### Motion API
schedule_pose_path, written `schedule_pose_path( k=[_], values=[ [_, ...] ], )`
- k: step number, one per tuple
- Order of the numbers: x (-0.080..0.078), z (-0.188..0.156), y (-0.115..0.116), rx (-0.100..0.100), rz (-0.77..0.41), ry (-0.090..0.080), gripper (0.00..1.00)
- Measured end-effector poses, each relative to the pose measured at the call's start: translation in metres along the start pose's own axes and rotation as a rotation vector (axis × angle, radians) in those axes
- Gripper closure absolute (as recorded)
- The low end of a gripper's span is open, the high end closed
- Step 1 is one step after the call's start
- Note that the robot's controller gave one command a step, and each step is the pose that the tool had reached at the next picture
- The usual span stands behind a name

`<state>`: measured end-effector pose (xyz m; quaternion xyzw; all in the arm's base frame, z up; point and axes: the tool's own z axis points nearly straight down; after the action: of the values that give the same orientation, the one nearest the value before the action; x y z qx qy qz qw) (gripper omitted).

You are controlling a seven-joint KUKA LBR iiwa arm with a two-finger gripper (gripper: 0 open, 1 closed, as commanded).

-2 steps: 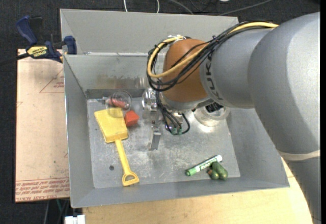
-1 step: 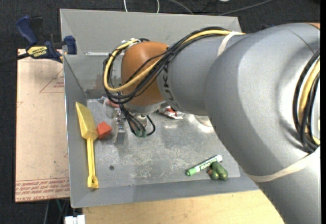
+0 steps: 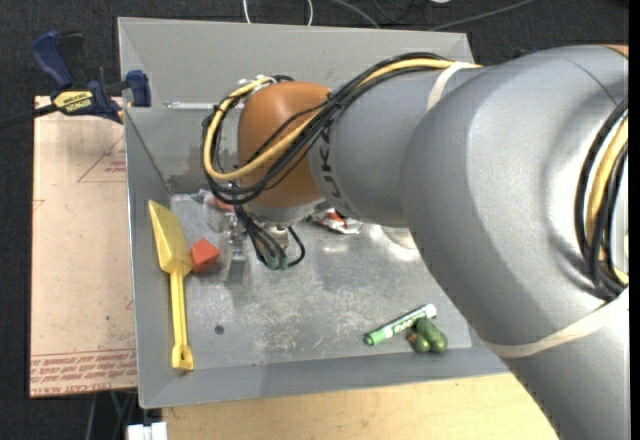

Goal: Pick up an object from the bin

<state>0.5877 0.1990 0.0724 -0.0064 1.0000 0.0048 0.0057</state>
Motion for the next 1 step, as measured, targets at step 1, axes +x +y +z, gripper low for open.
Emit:
schedule_pose_path(
  k=[1],
  values=[
    [-0.0012, -0.0372, -0.0106, 0.002, -0.087, 0.005, 1.0]
  ],
)
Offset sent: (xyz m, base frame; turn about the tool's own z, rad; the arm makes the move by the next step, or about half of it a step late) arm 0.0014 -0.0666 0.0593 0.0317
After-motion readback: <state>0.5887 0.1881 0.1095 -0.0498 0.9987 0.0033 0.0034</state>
